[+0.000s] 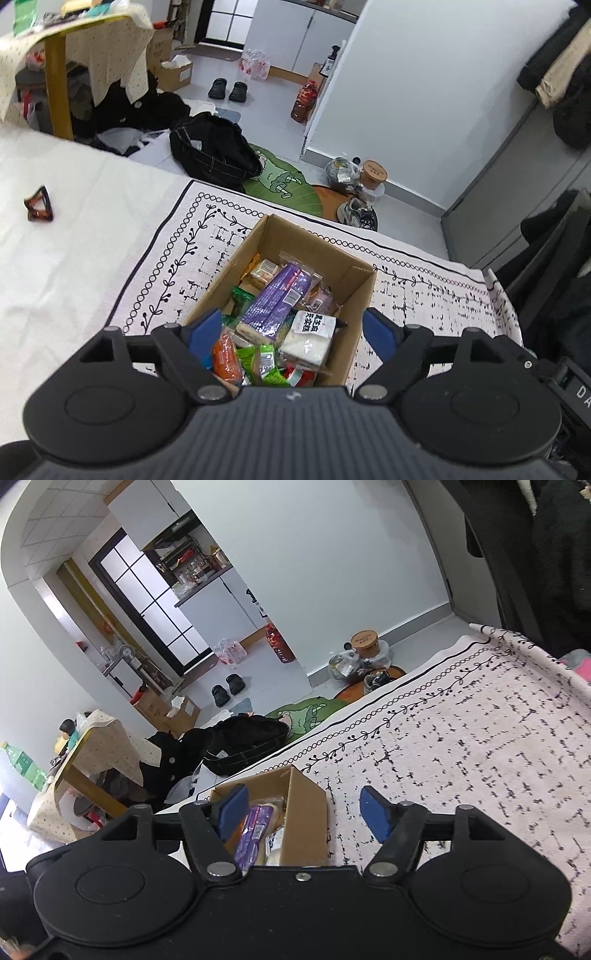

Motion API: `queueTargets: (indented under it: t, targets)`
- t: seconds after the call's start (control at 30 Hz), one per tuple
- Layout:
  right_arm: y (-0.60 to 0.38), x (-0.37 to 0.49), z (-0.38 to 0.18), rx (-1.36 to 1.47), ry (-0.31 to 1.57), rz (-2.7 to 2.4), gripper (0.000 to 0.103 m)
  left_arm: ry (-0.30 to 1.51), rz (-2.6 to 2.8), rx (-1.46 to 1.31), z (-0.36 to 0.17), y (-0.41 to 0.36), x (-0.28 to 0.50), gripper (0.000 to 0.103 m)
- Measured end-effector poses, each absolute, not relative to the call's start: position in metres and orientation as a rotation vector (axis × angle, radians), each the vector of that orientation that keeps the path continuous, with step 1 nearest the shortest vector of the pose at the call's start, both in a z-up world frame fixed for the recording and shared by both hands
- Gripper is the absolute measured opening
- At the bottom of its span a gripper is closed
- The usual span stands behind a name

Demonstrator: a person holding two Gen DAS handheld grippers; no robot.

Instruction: Organize snacks

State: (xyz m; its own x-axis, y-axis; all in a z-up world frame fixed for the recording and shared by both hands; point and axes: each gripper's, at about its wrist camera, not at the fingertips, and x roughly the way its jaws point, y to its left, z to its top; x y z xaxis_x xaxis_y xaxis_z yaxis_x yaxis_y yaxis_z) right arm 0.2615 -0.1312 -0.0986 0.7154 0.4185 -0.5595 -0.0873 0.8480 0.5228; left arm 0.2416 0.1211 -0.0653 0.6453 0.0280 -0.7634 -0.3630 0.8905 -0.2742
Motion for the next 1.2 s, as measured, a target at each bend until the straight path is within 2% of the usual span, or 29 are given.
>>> queueTargets:
  t: [0.07, 0.2, 0.27, 0.57, 0.87, 1.0, 1.2]
  targets:
    - [-0.136, 0.256, -0.096, 0.489, 0.725, 0.285, 0.077, 0.85, 0.227, -0.405, -0.061, 0.117, 0.239, 0.086]
    - [-0.144, 0.247, -0.091, 0.48, 0.727, 0.284, 0.083, 0.845, 0.217, -0.362, -0.05, 0.107, 0.23, 0.088]
    - [-0.147, 0.241, -0.087, 0.471, 0.725, 0.282, 0.089, 0.844, 0.21, -0.349, -0.046, 0.103, 0.226, 0.089]
    - [-0.165, 0.215, -0.074, 0.449, 0.703, 0.288, 0.101, 0.837, 0.176, -0.288, -0.032, 0.087, 0.201, 0.093]
    - [-0.178, 0.191, -0.063, 0.414, 0.695, 0.312, 0.103, 0.824, 0.168, -0.236, -0.019, 0.077, 0.175, 0.097]
    - [-0.183, 0.179, -0.059, 0.383, 0.698, 0.311, 0.103, 0.812, 0.164, -0.225, -0.013, 0.075, 0.161, 0.103]
    - [-0.191, 0.158, -0.052, 0.35, 0.682, 0.318, 0.103, 0.794, 0.157, -0.2, -0.006, 0.071, 0.141, 0.103]
